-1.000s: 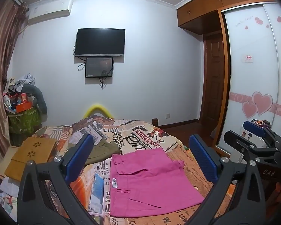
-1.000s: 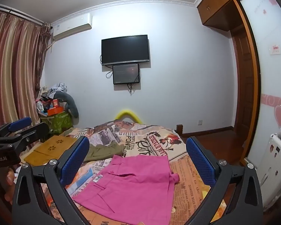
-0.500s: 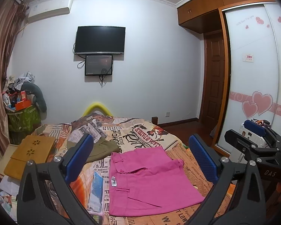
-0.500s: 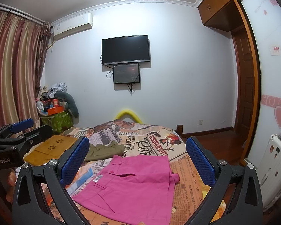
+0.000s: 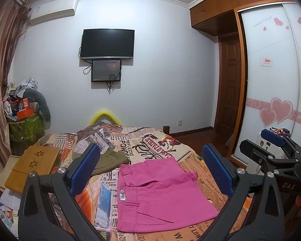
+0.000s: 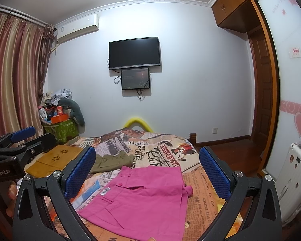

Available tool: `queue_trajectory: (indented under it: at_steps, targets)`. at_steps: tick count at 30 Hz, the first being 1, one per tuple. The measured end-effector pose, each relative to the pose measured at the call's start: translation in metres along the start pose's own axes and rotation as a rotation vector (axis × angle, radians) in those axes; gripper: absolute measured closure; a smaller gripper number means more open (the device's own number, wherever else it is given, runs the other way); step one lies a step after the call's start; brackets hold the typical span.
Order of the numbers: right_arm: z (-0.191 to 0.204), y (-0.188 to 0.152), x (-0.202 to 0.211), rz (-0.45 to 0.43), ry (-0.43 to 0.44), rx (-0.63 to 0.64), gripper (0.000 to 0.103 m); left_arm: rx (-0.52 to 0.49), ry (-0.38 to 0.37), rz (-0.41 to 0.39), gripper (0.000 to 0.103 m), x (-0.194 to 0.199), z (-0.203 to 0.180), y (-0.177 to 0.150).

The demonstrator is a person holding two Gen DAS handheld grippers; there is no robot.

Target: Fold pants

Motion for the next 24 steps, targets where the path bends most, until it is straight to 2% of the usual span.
queue_trajectory:
  at_steps: [24]
  targets:
    - [-0.0002,0.0015,-0.0001,0.003,0.004,-0.007,0.000,-0.011,0.002,-0.005,0.000,-0.0002,-0.0074,0.0027]
Point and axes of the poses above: each gripper's, at about its wrist camera, not at the fingertips, and x roughly against the way its jaws point, z to its left, y to its top, the point moved 1 cm from there along -x, roughly the way its jaws point, and after that the axes turned 10 degrees about -z, right-handed, at the moved point
